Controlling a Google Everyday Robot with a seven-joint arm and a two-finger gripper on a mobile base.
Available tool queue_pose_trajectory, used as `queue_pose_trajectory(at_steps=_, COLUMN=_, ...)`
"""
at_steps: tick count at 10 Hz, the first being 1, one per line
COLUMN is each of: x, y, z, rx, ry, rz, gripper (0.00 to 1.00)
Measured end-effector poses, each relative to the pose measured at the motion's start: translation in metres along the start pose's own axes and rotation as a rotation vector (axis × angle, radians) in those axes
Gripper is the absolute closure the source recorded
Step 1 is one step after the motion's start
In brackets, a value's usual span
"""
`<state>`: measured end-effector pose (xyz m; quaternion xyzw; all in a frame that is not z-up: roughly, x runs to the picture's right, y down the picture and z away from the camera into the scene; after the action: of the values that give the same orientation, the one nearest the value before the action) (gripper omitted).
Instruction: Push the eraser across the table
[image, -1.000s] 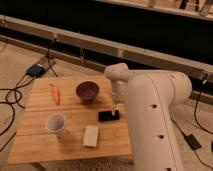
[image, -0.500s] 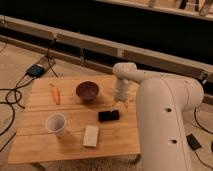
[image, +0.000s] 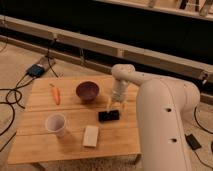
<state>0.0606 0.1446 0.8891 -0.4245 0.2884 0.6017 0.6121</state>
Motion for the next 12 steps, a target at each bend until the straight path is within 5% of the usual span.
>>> queue_pose_trajectory(at_steps=12, x=-0.002, y=0.09, z=0.02, rx=-0.099, ry=0.027, rz=-0.069, gripper=0.35)
